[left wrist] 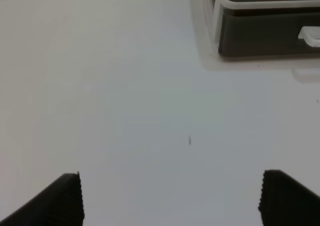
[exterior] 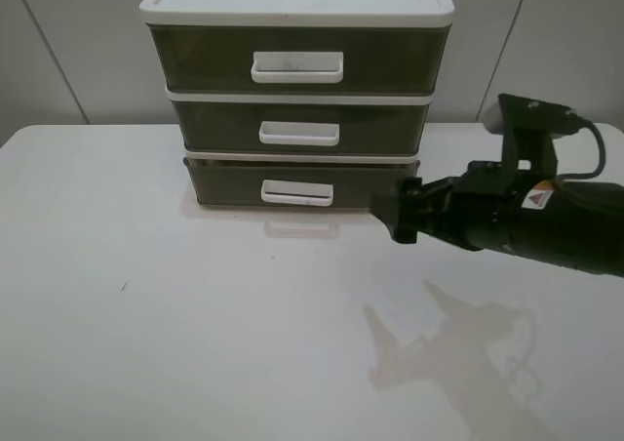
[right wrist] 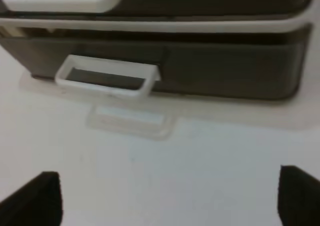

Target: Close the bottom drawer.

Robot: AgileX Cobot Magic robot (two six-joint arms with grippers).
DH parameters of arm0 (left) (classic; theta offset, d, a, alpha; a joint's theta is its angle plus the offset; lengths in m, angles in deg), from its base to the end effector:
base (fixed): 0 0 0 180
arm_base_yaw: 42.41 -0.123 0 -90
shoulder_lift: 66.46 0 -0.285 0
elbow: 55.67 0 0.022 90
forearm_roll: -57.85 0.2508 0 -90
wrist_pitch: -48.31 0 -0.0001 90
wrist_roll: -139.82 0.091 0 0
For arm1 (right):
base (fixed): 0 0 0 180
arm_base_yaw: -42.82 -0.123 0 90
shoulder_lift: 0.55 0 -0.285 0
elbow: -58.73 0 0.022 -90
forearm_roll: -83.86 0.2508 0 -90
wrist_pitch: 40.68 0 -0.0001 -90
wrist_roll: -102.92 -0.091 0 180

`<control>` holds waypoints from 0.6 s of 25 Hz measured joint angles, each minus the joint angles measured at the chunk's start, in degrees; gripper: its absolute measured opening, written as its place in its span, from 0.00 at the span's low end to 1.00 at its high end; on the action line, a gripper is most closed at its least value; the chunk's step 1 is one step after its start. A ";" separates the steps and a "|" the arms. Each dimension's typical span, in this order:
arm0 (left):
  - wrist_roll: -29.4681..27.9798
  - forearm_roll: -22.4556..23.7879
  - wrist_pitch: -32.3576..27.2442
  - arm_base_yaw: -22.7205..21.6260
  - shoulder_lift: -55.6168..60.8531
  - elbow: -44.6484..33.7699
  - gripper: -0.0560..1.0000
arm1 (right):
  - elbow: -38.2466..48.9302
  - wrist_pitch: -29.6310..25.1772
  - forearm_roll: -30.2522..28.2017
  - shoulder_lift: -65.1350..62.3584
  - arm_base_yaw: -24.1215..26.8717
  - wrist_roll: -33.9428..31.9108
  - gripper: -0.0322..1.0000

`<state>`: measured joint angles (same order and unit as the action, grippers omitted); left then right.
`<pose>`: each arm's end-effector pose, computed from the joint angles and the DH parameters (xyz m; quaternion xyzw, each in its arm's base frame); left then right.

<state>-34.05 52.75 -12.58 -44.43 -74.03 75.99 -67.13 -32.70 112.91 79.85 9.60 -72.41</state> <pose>-0.0059 -0.0073 0.2785 0.0324 0.8503 -0.0071 0.5253 0.1862 0.1147 0.1884 -0.0561 0.8949 0.1854 0.4020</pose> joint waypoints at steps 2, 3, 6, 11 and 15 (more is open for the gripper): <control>0.00 0.00 0.00 0.00 0.00 0.00 0.73 | 0.09 -9.08 -2.35 -5.93 5.77 0.00 0.79; 0.00 0.00 0.00 0.00 0.00 0.00 0.73 | 0.09 -13.19 -3.74 -9.44 8.91 0.00 0.80; 0.00 0.00 0.00 0.00 0.00 0.00 0.73 | 0.09 -23.51 -5.89 -20.29 17.54 -0.79 0.81; 0.00 0.00 0.00 0.00 0.00 0.00 0.73 | -1.36 -37.69 -9.65 -38.59 29.07 -1.53 0.81; 0.00 0.00 0.00 0.00 0.00 0.00 0.73 | -6.16 -50.46 -15.83 -50.52 32.45 -1.53 0.81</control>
<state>-34.05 52.75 -12.58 -44.43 -74.03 75.99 -73.29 -83.16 97.07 29.33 42.06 -73.94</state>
